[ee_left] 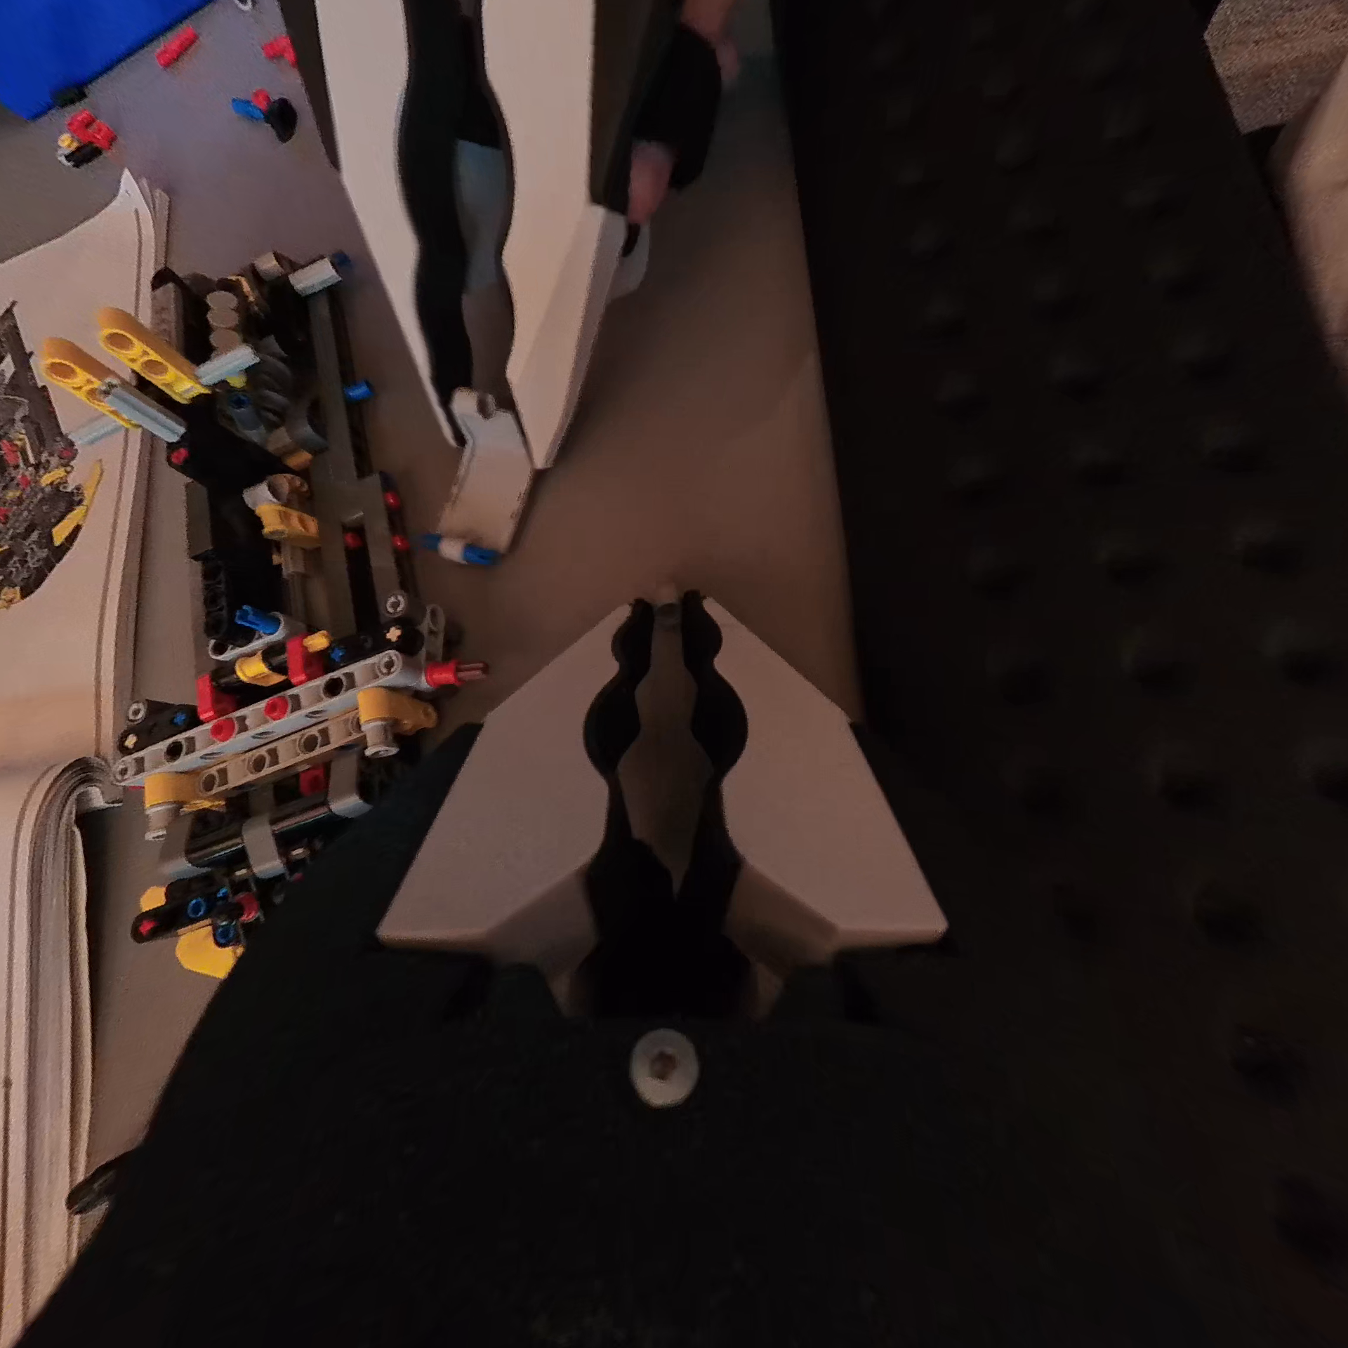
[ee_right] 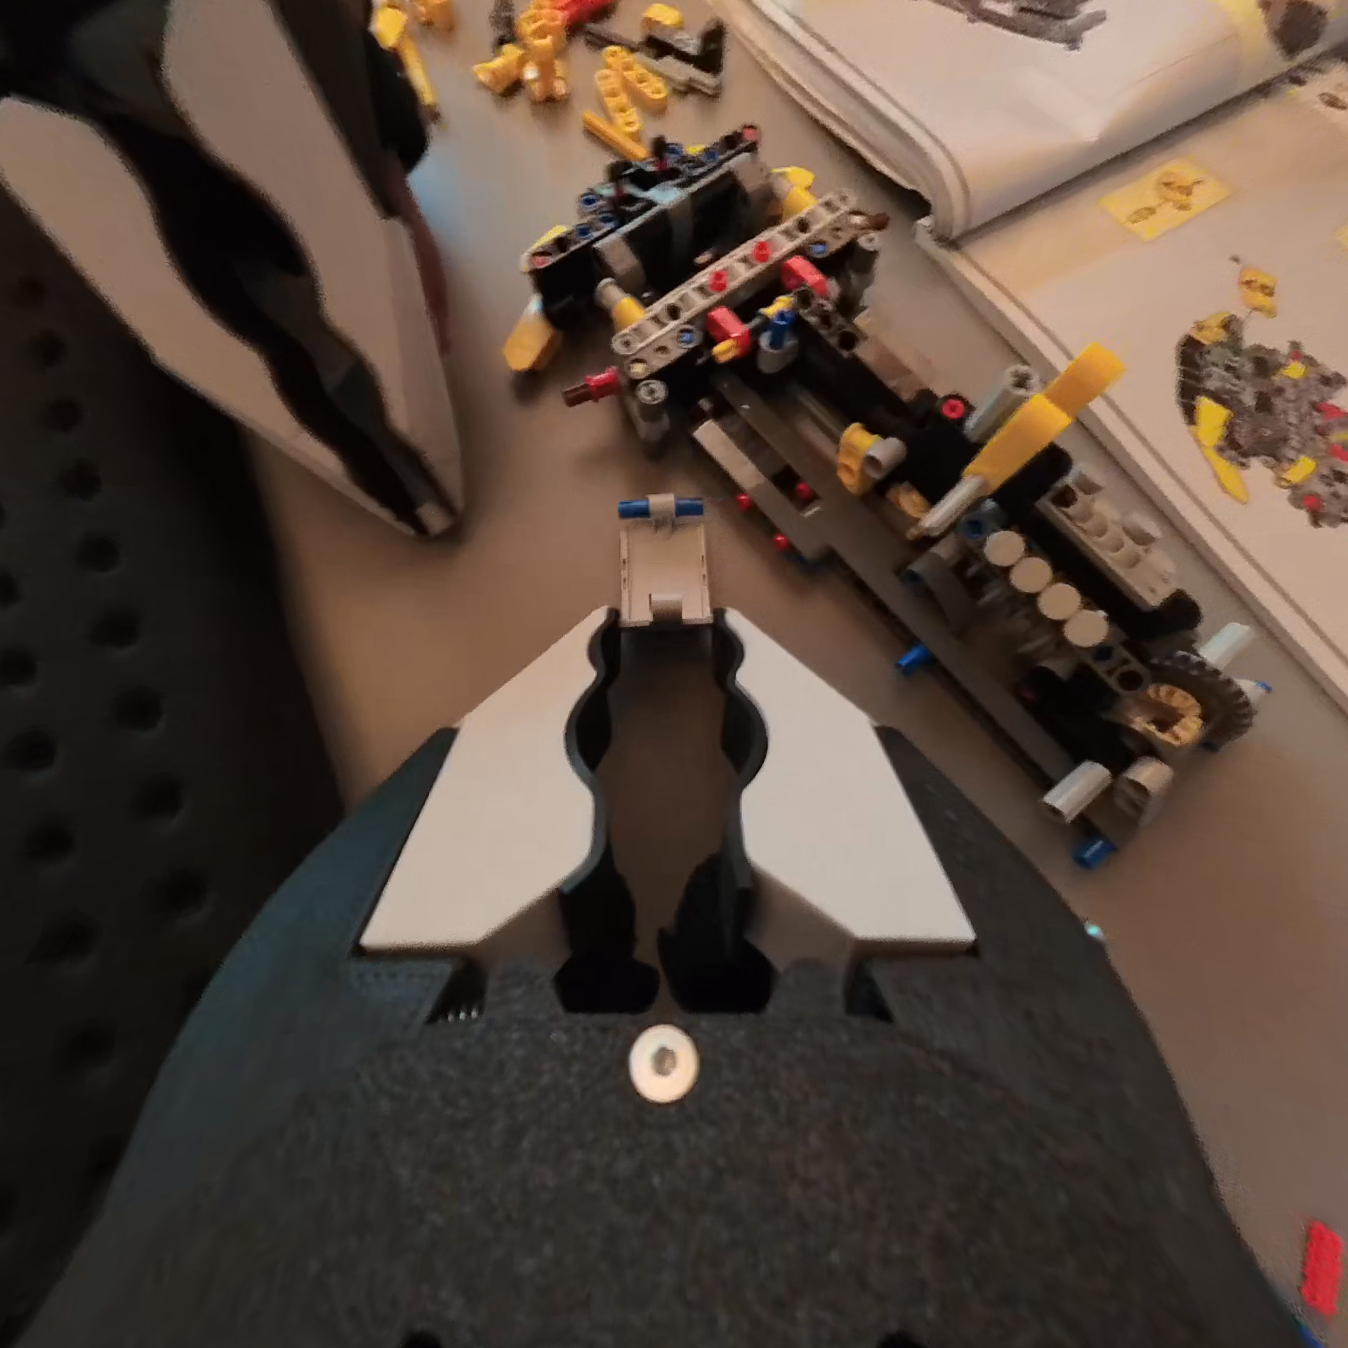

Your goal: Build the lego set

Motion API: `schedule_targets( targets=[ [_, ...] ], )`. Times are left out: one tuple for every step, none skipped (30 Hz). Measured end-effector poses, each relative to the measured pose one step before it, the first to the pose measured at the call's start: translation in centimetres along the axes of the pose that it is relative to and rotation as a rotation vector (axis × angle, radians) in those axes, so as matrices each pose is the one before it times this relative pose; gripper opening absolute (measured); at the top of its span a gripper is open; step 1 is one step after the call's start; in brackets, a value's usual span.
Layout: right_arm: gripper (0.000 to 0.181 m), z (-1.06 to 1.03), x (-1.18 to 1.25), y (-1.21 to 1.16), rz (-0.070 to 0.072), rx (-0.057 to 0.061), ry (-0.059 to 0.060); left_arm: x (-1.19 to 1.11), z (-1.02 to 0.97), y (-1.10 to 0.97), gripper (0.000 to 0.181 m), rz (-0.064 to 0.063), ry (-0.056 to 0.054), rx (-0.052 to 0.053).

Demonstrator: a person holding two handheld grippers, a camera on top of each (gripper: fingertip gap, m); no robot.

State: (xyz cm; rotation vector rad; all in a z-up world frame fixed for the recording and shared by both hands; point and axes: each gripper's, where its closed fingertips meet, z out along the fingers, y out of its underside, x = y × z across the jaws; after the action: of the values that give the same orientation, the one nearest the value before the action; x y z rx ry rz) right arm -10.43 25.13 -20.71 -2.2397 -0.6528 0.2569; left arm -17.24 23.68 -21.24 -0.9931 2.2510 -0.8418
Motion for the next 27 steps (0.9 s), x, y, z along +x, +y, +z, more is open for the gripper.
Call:
schedule_targets(
  targets=[
    [0.024, -0.197, -0.799, 0.032, -0.0289, 0.0020, -0.0519, -0.036, -0.086, -0.107, 0.010, -0.0114, 0.0006, 0.0075],
    [0.024, -0.228, -0.633, -0.029, -0.0229, 0.0058, -0.0410, 0.044, -0.127, -0.158, 0.013, -0.0187, 0.0091, 0.0107],
    [0.025, -0.242, -0.692, 0.030, -0.0251, -0.0003, -0.0484, 0.079, -0.134, -0.179, 0.016, -0.0224, 0.0129, 0.0126],
    [0.025, -0.224, -0.682, -0.008, -0.0237, 0.0029, -0.0487, 0.068, -0.130, -0.119, 0.018, -0.0197, 0.0128, 0.0099],
    [0.025, -0.207, -0.095, -0.055, -0.0075, 0.0075, -0.0216, 0.059, -0.115, -0.089, 0.021, -0.0123, 0.0094, 0.0067],
    [0.025, -0.163, -0.128, -0.001, 0.0073, 0.0058, -0.0356, 0.029, -0.109, -0.098, 0.023, -0.0056, 0.0047, 0.0068],
    [0.024, -0.157, -0.296, 0.004, 0.0212, 0.0061, -0.0526, 0.050, -0.098, -0.102, 0.024, -0.0022, 0.0040, 0.0066],
    [0.024, -0.184, -0.173, -0.098, 0.0217, 0.0110, -0.0426, 0.046, -0.102, -0.099, 0.025, -0.0021, 0.0028, 0.0064],
    [0.024, -0.191, -0.101, -0.129, 0.0094, 0.0156, -0.0305, -0.049, -0.078, -0.064, 0.026, -0.0028, -0.0029, 0.0048],
    [0.024, -0.146, -0.044, -0.005, -0.0043, 0.0071, -0.0193, -0.096, -0.070, 0.019, 0.026, 0.0001, -0.0063, -0.0002],
    [0.024, -0.049, -0.347, 0.206, -0.0138, -0.0067, -0.0295, -0.103, -0.040, 0.084, 0.027, 0.0041, -0.0080, -0.0024],
    [0.024, 0.064, -0.404, 0.346, -0.0106, -0.0185, -0.0280, -0.092, -0.012, 0.120, 0.027, 0.0046, -0.0075, -0.0034],
    [0.025, 0.113, 0.199, 0.459, -0.0116, -0.0308, 0.0126, -0.048, 0.032, 0.148, 0.026, 0.0039, -0.0047, -0.0063],
    [0.025, 0.158, 0.260, 0.560, -0.0172, -0.0375, 0.0173, 0.025, 0.076, 0.129, 0.026, 0.0042, -0.0002, -0.0071],
    [0.025, 0.201, 0.020, 0.466, -0.0136, -0.0308, 0.0042, 0.023, 0.118, 0.050, 0.024, 0.0075, -0.0016, -0.0043],
    [0.025, 0.076, 0.134, 0.004, -0.0126, -0.0073, 0.0129, -0.006, 0.136, -0.073, 0.023, 0.0115, -0.0069, -0.0010],
    [0.025, 0.050, 0.039, -0.078, -0.0113, 0.0016, 0.0068, 0.127, 0.152, -0.133, 0.021, 0.0111, 0.0010, 0.0023],
    [0.025, 0.066, -0.185, -0.008, -0.0079, -0.0022, -0.0062, 0.126, 0.176, -0.088, 0.019, 0.0079, 0.0019, 0.0000],
    [0.025, 0.036, -0.002, 0.017, -0.0061, -0.0025, 0.0053, 0.052, 0.183, 0.023, 0.016, 0.0054, -0.0003, -0.0064],
    [0.025, 0.011, 0.051, 0.002, -0.0071, -0.0007, 0.0097, 0.058, 0.175, 0.100, 0.013, 0.0054, 0.0013, -0.0100],
    [0.025, -0.003, -0.020, 0.028, -0.0073, -0.0021, 0.0067, 0.014, 0.147, 0.091, 0.011, 0.0058, -0.0020, -0.0081],
    [0.027, -0.037, 0.064, -0.006, -0.0046, -0.0012, 0.0129, -0.005, 0.114, 0.081, 0.009, 0.0058, -0.0023, -0.0081],
    [0.032, -0.089, 0.130, -0.094, 0.0001, 0.0033, 0.0158, -0.029, 0.071, 0.027, 0.007, 0.0038, -0.0029, -0.0042],
    [0.036, -0.158, 0.111, -0.096, 0.0067, 0.0043, 0.0129, -0.044, 0.049, -0.014, 0.007, 0.0022, -0.0035, -0.0011],
    [0.037, -0.232, 0.193, -0.121, 0.0101, 0.0035, 0.0168, -0.062, 0.004, -0.026, 0.007, 0.0020, -0.0039, 0.0010],
    [0.038, -0.319, 0.316, -0.196, 0.0091, 0.0046, 0.0287, -0.075, -0.039, -0.091, 0.006, 0.0063, -0.0071, 0.0050],
    [0.037, -0.417, 0.248, -0.399, 0.0052, 0.0123, 0.0333, -0.201, -0.111, -0.171, 0.006, 0.0111, -0.0165, 0.0090]
  ],
)
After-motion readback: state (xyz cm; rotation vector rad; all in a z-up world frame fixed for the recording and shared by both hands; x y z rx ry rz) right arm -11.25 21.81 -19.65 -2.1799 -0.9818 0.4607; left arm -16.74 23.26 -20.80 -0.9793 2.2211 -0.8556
